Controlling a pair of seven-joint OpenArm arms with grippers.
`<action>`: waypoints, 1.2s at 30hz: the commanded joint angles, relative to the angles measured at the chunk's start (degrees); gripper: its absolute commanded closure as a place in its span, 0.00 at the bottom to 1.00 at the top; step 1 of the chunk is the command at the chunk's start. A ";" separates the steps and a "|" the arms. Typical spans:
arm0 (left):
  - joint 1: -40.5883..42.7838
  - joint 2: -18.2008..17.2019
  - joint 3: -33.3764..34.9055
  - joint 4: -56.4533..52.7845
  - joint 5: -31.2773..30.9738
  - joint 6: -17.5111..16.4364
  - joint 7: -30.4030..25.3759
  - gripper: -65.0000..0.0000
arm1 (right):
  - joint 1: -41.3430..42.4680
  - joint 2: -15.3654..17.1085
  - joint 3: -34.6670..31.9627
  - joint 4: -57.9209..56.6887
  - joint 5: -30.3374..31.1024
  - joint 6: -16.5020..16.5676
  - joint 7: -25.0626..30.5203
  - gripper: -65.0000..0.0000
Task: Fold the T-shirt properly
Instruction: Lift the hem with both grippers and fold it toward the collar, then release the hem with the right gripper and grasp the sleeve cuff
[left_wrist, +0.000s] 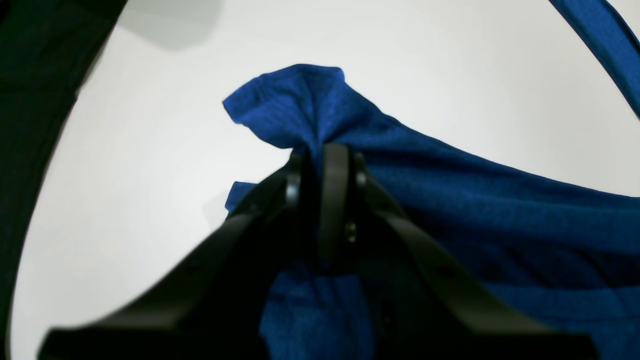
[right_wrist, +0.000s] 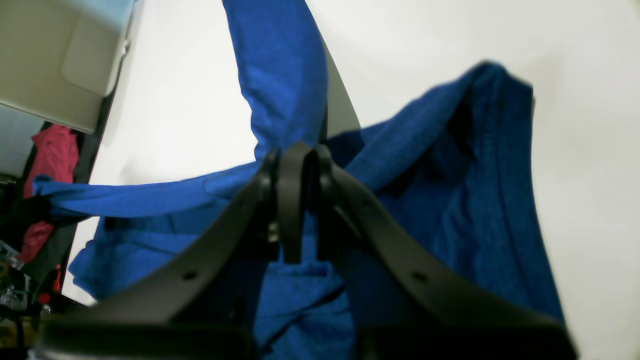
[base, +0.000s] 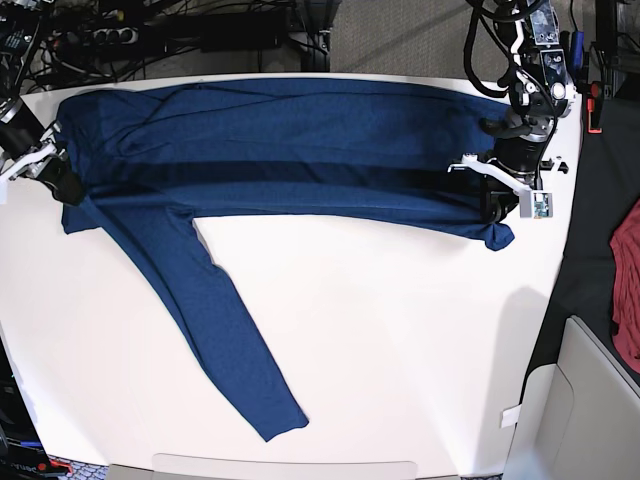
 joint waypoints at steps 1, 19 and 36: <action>0.33 -0.44 -0.29 1.66 -0.36 0.03 -1.75 0.97 | -0.15 1.34 0.56 1.94 2.01 0.78 1.28 0.98; 6.48 -0.62 -0.29 1.58 -0.36 0.03 -1.75 0.97 | -2.61 1.34 1.70 4.14 -0.72 2.54 -1.18 0.98; 3.23 -0.79 -0.29 -0.18 -0.27 0.11 13.55 0.71 | -1.38 0.73 2.76 4.05 -5.91 2.10 -0.74 0.72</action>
